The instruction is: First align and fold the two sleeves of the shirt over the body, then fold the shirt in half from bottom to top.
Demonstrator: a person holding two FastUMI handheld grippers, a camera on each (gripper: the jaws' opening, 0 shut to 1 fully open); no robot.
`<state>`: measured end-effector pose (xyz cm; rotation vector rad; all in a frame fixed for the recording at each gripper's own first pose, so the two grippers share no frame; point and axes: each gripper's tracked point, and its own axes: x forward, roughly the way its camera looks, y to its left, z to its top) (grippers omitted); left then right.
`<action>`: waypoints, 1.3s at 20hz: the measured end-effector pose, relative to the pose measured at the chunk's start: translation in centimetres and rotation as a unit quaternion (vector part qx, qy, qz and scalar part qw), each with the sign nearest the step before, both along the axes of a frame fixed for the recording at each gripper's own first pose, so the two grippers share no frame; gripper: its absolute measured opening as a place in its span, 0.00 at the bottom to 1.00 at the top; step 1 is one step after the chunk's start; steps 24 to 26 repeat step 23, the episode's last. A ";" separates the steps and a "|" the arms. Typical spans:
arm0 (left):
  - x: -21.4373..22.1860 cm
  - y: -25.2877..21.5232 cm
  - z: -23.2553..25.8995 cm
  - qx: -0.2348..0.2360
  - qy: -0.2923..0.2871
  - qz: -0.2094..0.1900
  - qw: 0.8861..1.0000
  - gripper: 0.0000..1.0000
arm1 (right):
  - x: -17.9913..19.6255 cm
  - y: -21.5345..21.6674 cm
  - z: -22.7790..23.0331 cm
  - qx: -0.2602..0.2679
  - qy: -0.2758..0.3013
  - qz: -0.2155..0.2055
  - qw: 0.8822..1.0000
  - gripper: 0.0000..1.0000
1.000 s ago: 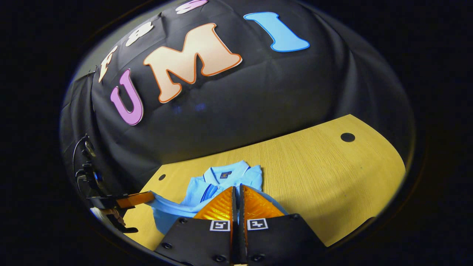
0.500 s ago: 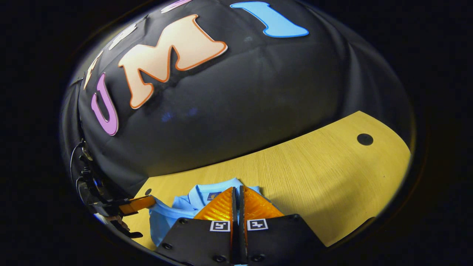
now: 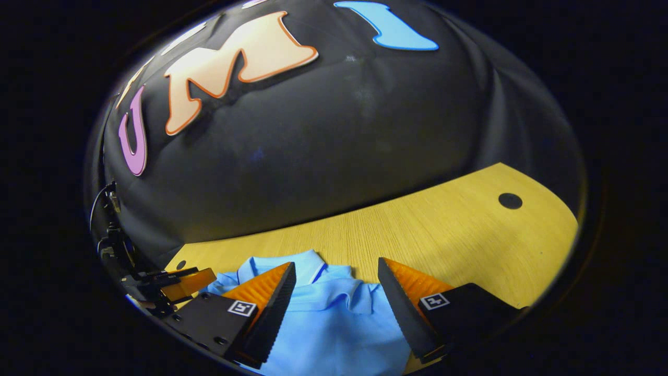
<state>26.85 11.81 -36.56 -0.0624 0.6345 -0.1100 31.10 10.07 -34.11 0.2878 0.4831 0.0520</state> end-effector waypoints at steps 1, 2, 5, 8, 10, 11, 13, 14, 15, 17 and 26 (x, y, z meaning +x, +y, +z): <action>-0.5 -0.1 0.7 -0.006 -0.007 0.003 1.000 0.94 | -0.4 0.1 0.9 -0.002 -0.010 0.001 1.000 0.92; -1.1 -0.3 1.7 -0.011 -0.015 0.005 1.000 0.96 | -1.0 0.1 1.9 -0.006 -0.020 0.002 1.000 0.98; -2.9 -0.4 5.1 -0.005 -0.047 0.010 0.999 0.96 | -3.8 0.3 5.0 -0.019 -0.049 0.017 0.998 0.98; -5.5 -1.1 9.2 0.001 -0.079 0.011 0.997 0.96 | -7.3 0.1 8.0 -0.038 -0.077 0.027 0.996 0.98; -7.9 -2.0 12.4 0.004 -0.100 0.006 0.995 0.96 | -10.1 -0.2 10.4 -0.045 -0.097 0.028 0.994 0.97; -9.0 -2.2 14.0 0.007 -0.113 0.006 0.994 0.96 | -11.4 -0.3 11.7 -0.047 -0.106 0.029 0.993 0.97; -11.8 -3.0 17.0 0.014 -0.135 0.003 0.991 0.96 | -14.3 -0.9 14.1 -0.054 -0.118 0.026 0.991 0.98; -13.3 -3.3 18.5 0.018 -0.146 0.000 0.989 0.95 | -15.9 -1.1 15.3 -0.057 -0.128 0.026 0.990 0.98; -14.7 -3.7 20.0 0.023 -0.160 -0.002 0.987 0.95 | -17.3 -1.1 16.6 -0.056 -0.140 0.026 0.988 0.98; -17.4 -3.9 22.3 0.035 -0.176 0.001 0.984 0.95 | -20.2 -0.8 18.5 -0.050 -0.157 0.032 0.986 0.97; -22.9 -4.2 26.3 0.037 -0.201 0.011 0.979 0.95 | -27.0 -0.4 20.6 -0.055 -0.169 0.055 0.983 0.97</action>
